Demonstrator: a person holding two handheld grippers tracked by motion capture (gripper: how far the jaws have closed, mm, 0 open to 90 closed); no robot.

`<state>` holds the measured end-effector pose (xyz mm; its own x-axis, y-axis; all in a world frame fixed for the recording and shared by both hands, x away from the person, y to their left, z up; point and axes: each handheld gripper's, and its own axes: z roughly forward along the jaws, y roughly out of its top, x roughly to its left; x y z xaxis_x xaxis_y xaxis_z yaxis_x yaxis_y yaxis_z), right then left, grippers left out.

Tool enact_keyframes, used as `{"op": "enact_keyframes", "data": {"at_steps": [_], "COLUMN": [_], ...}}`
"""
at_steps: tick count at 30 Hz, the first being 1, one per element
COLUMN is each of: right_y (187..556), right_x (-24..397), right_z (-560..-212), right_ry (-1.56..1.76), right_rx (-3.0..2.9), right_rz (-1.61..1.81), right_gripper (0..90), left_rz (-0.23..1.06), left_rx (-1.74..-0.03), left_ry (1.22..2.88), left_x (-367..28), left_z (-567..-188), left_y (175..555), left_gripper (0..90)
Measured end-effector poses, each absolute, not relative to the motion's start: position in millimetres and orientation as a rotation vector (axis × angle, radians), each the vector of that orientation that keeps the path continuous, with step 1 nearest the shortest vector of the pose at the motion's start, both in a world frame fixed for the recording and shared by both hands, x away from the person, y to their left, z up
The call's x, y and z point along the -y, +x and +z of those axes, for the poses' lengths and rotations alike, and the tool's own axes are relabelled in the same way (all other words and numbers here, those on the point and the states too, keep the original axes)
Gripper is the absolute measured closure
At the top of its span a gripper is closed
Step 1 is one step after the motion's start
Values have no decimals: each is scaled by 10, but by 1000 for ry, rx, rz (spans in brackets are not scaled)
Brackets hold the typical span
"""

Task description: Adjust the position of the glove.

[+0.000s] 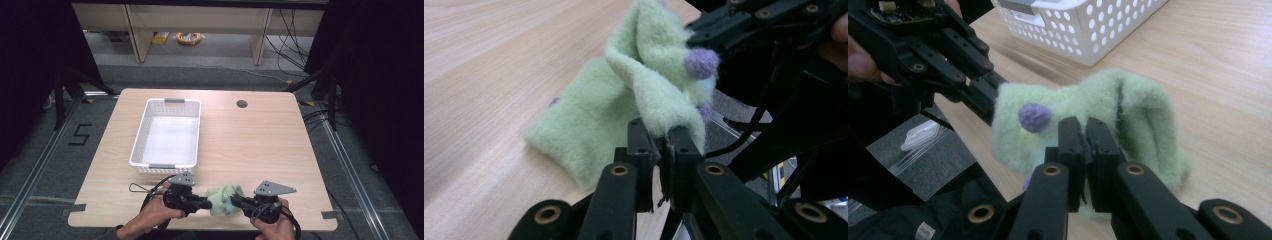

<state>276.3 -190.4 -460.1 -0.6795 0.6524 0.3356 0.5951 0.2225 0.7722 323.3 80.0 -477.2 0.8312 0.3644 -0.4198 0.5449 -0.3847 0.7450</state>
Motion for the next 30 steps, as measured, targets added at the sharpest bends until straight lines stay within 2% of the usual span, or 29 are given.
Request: {"op": "enact_keyframes", "data": {"at_steps": [10,16,18,19,25,30], "right_y": [2839,2923,2941,2955,2958,2931], "right_x": [1883,1864,1855,1863,1981,2084], "right_z": [-4725,-4771,-4785,-4786,-4704,-4715], "right_ry": [1223,1206,1191,1174,1214,1204], "right_rx": [-2427,-2414,-2427,-2421,-2386,-2400], "right_rz": [1425,1421,1419,1405,1381,1312], "right_gripper": [853,810,783,740,667,660], "left_rz": [-238,-227,-207,-219,-213,-206], "left_rx": [-776,-818,-829,-821,-823,-828], "left_ry": [2016,2035,2043,2047,2053,2052], "left_x": [-857,-843,-831,-833,-834,-833], "left_z": [-4889,-4979,-4995,-5001,-5023,-5028], "left_y": [3411,3472,3478,3490,3500,3499], "left_gripper": [829,824,824,823,823,820]}}
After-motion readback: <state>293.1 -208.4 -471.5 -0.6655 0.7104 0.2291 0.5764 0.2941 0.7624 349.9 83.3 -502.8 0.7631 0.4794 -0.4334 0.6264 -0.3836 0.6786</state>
